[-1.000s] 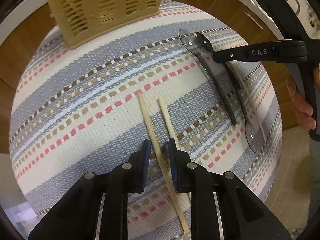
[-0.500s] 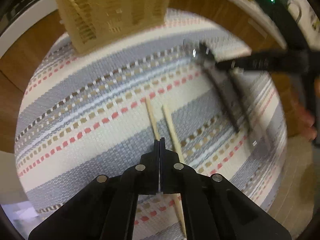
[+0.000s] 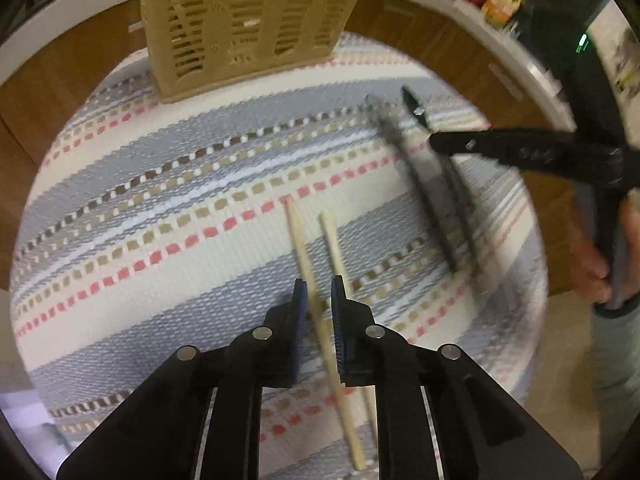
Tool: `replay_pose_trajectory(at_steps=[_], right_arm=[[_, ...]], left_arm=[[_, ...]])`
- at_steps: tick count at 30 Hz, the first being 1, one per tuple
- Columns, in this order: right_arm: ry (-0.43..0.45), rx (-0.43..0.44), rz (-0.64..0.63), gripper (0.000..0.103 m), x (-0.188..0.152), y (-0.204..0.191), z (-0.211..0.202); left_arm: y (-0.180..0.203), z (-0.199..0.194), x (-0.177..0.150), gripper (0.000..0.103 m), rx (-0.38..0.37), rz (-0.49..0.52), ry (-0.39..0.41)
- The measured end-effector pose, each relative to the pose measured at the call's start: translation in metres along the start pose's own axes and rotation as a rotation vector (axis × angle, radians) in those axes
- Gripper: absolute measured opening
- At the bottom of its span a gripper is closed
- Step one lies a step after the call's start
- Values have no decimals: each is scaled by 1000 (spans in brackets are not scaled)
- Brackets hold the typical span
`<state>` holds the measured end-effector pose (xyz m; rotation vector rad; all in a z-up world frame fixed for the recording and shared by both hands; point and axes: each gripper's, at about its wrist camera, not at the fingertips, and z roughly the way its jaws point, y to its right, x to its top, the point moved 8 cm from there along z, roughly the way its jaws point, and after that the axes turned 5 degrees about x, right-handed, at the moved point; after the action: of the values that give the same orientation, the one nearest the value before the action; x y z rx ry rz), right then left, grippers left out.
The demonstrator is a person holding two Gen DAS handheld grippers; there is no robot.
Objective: Organize utensils
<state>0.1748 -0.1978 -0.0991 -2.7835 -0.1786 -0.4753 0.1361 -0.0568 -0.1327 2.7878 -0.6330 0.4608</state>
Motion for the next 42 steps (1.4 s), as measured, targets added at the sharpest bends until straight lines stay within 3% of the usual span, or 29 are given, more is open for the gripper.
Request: replay_pose_trajectory(at_steps=[8,9,11,14,20,26,28,30,34,38,41,42], right_arm=[[-16,18,29,5,1,10,-2],[-19,26,34,5,2,13,-3],[-21,37,41,5,2,14,-3],[-17,52,46,5,2,17,-2],[25,65,29,5,2,19,-18],[40,77,38,5,3,22,-26],[32,80,43,5,0,24,-24],[24,85,50,5,-1,25,-21],[15,85,56,5,-4,23,-15],[9,84,59,5,-6,24,-12],[8,90,61,5,-6,21,-10],[9,94,60,5,-5,21,-9]], left_arm=[[12,14,8,13,57,71,-144],[13,16,10,6,67,82,-158],[15,19,14,5,106,107,-171],[19,20,19,2,109,99,-139],[9,-2,24,0,30,28,-5],[0,-7,17,0,14,39,-19],[2,-5,13,8,14,43,-34],[7,-5,13,24,21,58,-26],[13,12,6,24,52,90,-60],[21,21,8,22,106,138,-92],[24,26,13,4,207,183,-101],[25,27,14,2,200,184,-98]])
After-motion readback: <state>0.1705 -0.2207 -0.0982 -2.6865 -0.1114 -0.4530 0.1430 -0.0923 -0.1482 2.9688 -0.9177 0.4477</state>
